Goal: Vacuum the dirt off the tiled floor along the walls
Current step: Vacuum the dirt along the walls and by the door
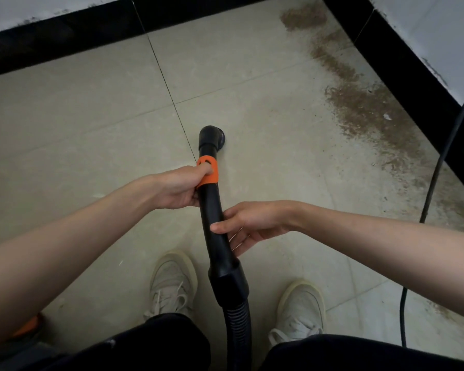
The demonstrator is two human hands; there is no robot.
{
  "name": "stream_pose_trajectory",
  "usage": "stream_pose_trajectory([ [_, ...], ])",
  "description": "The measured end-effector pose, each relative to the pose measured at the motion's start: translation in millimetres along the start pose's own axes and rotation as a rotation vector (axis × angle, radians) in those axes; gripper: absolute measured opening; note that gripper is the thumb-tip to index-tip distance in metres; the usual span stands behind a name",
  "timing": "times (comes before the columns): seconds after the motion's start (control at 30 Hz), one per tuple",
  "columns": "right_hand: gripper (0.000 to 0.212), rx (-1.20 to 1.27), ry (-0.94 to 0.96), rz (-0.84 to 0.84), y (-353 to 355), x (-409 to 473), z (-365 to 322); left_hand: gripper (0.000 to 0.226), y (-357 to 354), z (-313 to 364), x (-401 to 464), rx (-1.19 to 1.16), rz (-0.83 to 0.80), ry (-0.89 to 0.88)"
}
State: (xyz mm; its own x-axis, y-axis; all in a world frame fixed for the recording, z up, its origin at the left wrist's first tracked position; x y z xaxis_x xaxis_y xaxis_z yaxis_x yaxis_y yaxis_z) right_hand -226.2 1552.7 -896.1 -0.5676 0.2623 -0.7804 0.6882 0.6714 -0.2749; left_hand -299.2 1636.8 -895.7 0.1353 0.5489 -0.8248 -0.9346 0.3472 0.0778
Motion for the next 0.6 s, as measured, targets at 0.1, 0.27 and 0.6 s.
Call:
stream_pose_trajectory([
  [0.1, 0.021, 0.04, -0.008, -0.002, 3, 0, -1, 0.023, 4, 11, 7, -0.05, 0.093, -0.067],
  [0.27, 0.029, 0.187, 0.129, 0.171, 14, 13, -18, 0.031, 6, 5, 10, -0.054, 0.022, -0.049],
  [0.6, 0.015, 0.35, 0.207, 0.265, -7, 34, -26, 0.038, 17, -6, 3, 0.013, -0.016, -0.057],
])
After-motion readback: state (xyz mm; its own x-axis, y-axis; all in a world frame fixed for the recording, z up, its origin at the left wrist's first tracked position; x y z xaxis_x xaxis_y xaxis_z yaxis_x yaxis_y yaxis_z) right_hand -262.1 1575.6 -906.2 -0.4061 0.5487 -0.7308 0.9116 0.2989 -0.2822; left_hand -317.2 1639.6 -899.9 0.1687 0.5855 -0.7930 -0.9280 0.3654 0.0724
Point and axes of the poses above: each hand's wrist, its own x-axis towards the middle knuckle, its own y-axis out of the back of the hand, z = x × y, the point moved 10 cm from there along x, towards the middle knuckle, and after that the axes turned 5 degrees about z, right-handed, at the moved point
